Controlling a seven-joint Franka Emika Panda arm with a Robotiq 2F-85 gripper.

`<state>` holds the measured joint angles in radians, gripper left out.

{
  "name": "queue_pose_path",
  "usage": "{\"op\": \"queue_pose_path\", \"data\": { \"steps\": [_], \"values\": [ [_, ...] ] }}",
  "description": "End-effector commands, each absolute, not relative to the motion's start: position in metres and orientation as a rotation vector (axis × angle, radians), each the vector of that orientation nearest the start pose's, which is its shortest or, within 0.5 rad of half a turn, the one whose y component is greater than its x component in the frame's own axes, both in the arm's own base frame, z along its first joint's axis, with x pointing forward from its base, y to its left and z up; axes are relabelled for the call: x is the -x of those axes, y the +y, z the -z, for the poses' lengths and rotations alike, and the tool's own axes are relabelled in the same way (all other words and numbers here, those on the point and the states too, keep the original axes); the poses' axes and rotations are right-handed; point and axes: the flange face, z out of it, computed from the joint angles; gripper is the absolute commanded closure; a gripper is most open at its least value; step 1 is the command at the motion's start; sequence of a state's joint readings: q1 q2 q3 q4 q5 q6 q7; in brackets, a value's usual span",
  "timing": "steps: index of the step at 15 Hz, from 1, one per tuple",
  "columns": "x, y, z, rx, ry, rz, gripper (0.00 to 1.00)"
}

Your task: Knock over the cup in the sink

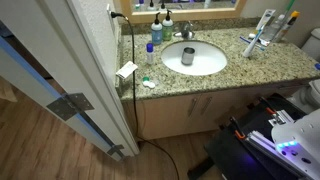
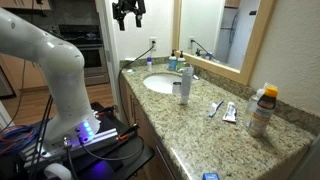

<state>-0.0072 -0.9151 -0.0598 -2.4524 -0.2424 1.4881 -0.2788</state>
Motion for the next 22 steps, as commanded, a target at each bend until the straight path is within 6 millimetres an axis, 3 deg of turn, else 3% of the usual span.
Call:
{"op": "queue_pose_path", "data": {
  "steps": [1,3,4,8,13,14,16,18,20,22],
  "values": [
    [-0.262,-0.050,-0.577,3.302,-0.368,-0.136,0.00],
    [-0.262,-0.050,-0.577,3.302,-0.368,-0.136,0.00],
    [-0.273,-0.044,-0.567,3.306,-0.277,-0.134,0.00],
    [-0.340,-0.041,-0.504,3.213,0.101,-0.244,0.00],
    [-0.428,-0.061,-0.439,3.032,0.474,-0.239,0.00],
    [-0.393,-0.048,-0.454,3.093,0.352,-0.201,0.00],
    [-0.406,-0.051,-0.439,3.086,0.371,-0.244,0.00],
    [-0.403,-0.048,-0.446,3.090,0.361,-0.223,0.00],
    [-0.424,-0.043,-0.425,3.126,0.477,-0.244,0.00],
    [-0.455,-0.055,-0.398,3.042,0.659,-0.206,0.00]
  ]
}}
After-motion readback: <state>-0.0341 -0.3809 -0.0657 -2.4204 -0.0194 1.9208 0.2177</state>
